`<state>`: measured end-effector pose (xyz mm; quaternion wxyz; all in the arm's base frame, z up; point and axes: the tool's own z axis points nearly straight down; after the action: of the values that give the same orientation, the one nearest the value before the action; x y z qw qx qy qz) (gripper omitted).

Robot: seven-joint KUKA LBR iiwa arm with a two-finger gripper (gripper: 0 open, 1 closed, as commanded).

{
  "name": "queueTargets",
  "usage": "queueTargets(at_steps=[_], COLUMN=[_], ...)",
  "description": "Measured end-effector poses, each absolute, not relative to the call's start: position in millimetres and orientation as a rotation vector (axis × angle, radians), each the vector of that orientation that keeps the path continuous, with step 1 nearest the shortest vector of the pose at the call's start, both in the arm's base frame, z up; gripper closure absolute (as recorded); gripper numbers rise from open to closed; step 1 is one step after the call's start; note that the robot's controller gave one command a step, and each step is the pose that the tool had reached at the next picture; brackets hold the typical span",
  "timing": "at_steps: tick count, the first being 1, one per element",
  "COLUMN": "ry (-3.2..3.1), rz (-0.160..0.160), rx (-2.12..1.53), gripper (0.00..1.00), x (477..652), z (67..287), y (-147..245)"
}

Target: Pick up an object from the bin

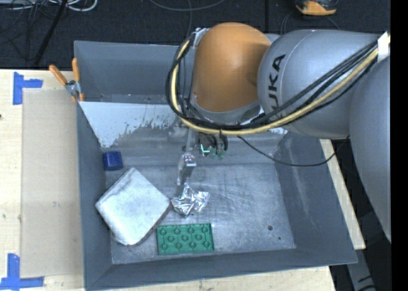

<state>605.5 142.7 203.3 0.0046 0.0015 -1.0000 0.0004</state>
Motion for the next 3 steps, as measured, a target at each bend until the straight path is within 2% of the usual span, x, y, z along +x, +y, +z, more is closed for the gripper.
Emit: queueTargets(at_steps=[1,2,3], ry=[-3.082,-3.000,-2.994], rz=[0.001,0.002,0.006], rx=[0.583,0.927,0.994], gripper=[0.00,0.00,0.00], x=[598.2,556.2,492.7], z=[80.6,123.0,74.9], y=[159.9,112.9,118.3])
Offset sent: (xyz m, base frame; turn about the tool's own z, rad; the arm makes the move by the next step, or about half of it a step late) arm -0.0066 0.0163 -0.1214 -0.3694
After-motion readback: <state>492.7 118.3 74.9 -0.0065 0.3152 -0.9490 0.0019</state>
